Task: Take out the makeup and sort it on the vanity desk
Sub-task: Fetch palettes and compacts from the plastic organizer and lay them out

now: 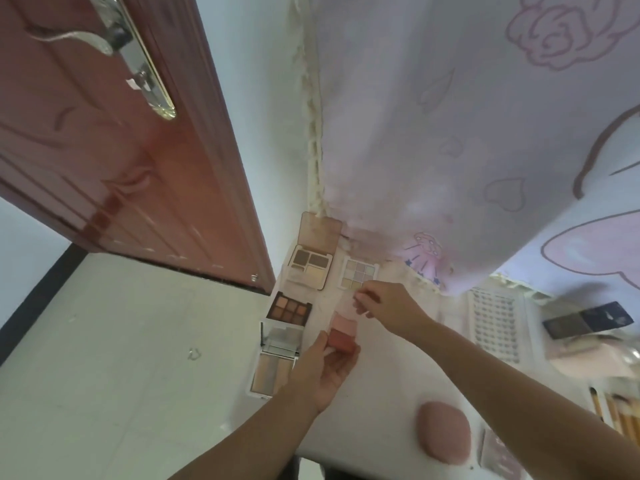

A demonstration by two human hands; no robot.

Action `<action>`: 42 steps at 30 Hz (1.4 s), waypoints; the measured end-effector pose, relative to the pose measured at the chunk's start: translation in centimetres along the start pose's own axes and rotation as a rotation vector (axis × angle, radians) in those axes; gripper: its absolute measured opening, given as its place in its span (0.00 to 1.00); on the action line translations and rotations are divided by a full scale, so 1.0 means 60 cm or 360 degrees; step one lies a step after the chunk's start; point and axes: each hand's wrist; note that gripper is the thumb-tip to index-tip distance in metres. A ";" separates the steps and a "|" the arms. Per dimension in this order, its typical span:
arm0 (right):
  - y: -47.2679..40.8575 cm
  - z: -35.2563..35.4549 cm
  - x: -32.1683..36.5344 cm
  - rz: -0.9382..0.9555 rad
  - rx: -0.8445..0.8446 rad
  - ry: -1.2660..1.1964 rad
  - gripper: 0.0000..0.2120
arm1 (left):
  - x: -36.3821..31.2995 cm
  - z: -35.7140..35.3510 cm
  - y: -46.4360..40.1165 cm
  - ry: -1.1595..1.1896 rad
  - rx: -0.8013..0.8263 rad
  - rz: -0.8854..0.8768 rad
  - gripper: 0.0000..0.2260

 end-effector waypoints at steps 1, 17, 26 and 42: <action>-0.010 -0.008 0.006 0.0039 -0.0008 0.0071 0.08 | -0.001 0.002 -0.001 0.0006 -0.0053 -0.0053 0.12; -0.010 0.002 -0.014 0.0127 -0.0059 0.0315 0.12 | 0.034 -0.025 -0.004 -0.0121 -0.0387 -0.0214 0.06; 0.136 0.127 -0.164 -0.0184 0.0275 0.1365 0.16 | 0.121 -0.154 -0.080 -0.0750 -0.0270 -0.0033 0.06; 0.076 0.111 -0.094 -0.0177 -0.0185 -0.0158 0.05 | 0.070 -0.126 -0.086 -0.0929 -0.0245 -0.0215 0.13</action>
Point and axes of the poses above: each hand's wrist, its own y-axis away from the middle knuckle, its own z-axis out of the back of the hand, x = y × z, and after that the axes turned 12 degrees about z, right-handed
